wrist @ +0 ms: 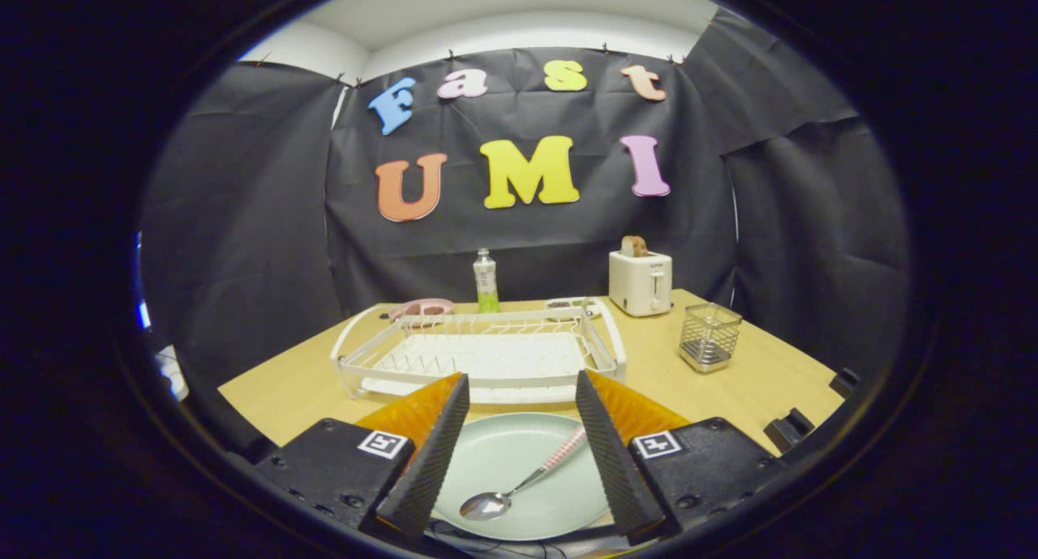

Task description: Take the plate from the dish rack, then take the spoon from the basket and place it into the plate.

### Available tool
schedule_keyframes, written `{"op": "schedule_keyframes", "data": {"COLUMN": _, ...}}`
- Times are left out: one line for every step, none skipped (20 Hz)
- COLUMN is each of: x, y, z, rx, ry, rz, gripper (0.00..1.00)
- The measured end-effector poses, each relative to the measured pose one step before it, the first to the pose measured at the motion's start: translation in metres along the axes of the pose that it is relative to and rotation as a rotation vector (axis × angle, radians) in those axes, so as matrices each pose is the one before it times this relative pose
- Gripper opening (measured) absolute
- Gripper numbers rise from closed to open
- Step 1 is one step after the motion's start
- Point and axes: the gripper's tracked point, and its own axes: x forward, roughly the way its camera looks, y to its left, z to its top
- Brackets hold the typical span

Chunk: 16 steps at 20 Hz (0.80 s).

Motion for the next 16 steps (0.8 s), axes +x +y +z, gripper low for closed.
{"op": "schedule_keyframes", "data": {"x": -0.00308, "y": -0.00434, "z": 0.00431, "rx": 0.01345, "ry": -0.00156, "rz": 0.00303, "gripper": 0.95}}
{"op": "schedule_keyframes", "data": {"x": -0.00428, "y": -0.00227, "z": 0.00375, "rx": 0.01054, "ry": 0.00116, "rz": 0.00569, "gripper": 0.98}}
{"op": "schedule_keyframes", "data": {"x": -0.00841, "y": -0.00121, "z": 0.00533, "rx": 0.00347, "ry": 0.00065, "rz": 0.01173, "gripper": 0.99}}
{"op": "schedule_keyframes", "data": {"x": -0.00137, "y": -0.00329, "z": 0.00285, "rx": -0.00678, "ry": 0.00696, "rz": 0.00149, "gripper": 1.00}}
{"op": "schedule_keyframes", "data": {"x": -0.00898, "y": -0.00292, "z": 0.00517, "rx": -0.01220, "ry": 0.00177, "rz": 0.00403, "gripper": 1.00}}
{"op": "schedule_keyframes", "data": {"x": -0.00607, "y": 0.00060, "z": 0.00538, "rx": -0.01135, "ry": -0.00013, "rz": 0.00933, "gripper": 1.00}}
{"op": "schedule_keyframes", "data": {"x": -0.00775, "y": -0.00187, "z": 0.00544, "rx": -0.00656, "ry": 0.00184, "rz": 0.00074, "gripper": 1.00}}
{"op": "schedule_keyframes", "data": {"x": -0.00717, "y": -0.00314, "z": 0.00606, "rx": 0.00013, "ry": -0.00241, "rz": -0.00369, "gripper": 1.00}}
{"op": "schedule_keyframes", "data": {"x": -0.00781, "y": -0.00360, "z": 0.00602, "rx": 0.00275, "ry": 0.00279, "rz": -0.01040, "gripper": 1.00}}
{"op": "schedule_keyframes", "data": {"x": -0.00883, "y": -0.00397, "z": 0.00522, "rx": 0.00269, "ry": 0.00101, "rz": -0.01408, "gripper": 1.00}}
{"op": "schedule_keyframes", "data": {"x": -0.00941, "y": -0.00181, "z": 0.00866, "rx": 0.00305, "ry": -0.00819, "rz": -0.00674, "gripper": 1.00}}
{"op": "schedule_keyframes", "data": {"x": -0.01033, "y": 0.00049, "z": 0.00961, "rx": 0.00221, "ry": -0.01158, "rz": -0.00764, "gripper": 1.00}}
{"op": "schedule_keyframes", "data": {"x": -0.00967, "y": -0.00093, "z": 0.01065, "rx": -0.00519, "ry": -0.01928, "rz": -0.00701, "gripper": 1.00}}
{"op": "schedule_keyframes", "data": {"x": -0.01011, "y": 0.00120, "z": 0.01103, "rx": -0.01284, "ry": -0.02343, "rz": -0.00470, "gripper": 1.00}}
{"op": "schedule_keyframes", "data": {"x": -0.00978, "y": 0.00084, "z": 0.01092, "rx": -0.02232, "ry": -0.02298, "rz": -0.00872, "gripper": 1.00}}
{"op": "schedule_keyframes", "data": {"x": -0.00677, "y": -0.00011, "z": 0.00821, "rx": -0.02423, "ry": -0.02029, "rz": -0.00938, "gripper": 1.00}}
